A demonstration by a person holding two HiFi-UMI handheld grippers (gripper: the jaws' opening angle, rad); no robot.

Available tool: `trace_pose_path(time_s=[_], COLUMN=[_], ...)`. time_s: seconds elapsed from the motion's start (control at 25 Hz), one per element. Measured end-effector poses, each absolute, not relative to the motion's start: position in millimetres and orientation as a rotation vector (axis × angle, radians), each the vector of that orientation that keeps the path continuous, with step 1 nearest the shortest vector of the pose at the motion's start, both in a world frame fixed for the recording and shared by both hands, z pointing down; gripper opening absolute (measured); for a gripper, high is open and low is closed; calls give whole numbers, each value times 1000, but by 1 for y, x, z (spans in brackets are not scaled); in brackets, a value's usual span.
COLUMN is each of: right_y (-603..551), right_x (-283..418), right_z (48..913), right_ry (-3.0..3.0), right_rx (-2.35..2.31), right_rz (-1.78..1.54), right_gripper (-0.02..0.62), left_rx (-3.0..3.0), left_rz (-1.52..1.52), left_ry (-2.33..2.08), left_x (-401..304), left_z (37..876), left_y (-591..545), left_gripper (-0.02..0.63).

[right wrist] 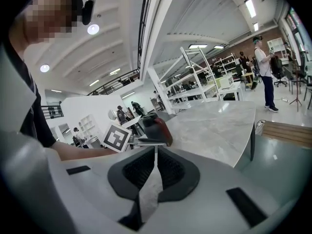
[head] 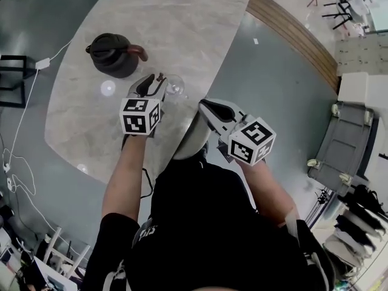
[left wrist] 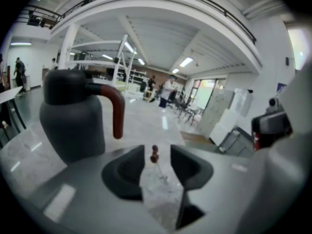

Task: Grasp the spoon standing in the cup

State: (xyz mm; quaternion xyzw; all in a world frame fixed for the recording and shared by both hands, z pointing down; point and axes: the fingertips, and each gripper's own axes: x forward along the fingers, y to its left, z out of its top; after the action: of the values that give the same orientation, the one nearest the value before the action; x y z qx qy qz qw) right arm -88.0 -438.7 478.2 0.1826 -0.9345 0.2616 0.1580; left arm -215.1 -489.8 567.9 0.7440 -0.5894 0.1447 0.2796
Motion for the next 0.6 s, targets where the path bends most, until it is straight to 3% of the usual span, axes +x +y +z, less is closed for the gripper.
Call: trace_pose_path(time_s=[0.36, 0.6], right_y=[-443, -437], right_x=[-83, -79], right_z=[481, 473], right_ry=[-2647, -2653], right_rx=[568, 566], right_rz=[768, 744], right_gripper=[12, 12], left_rx=[2008, 2016], left_rz=[396, 406], left_ry=[-1518, -1533], left_x=[-206, -203], left_z=[587, 587], left_y=[-503, -504], left_gripper=[146, 51])
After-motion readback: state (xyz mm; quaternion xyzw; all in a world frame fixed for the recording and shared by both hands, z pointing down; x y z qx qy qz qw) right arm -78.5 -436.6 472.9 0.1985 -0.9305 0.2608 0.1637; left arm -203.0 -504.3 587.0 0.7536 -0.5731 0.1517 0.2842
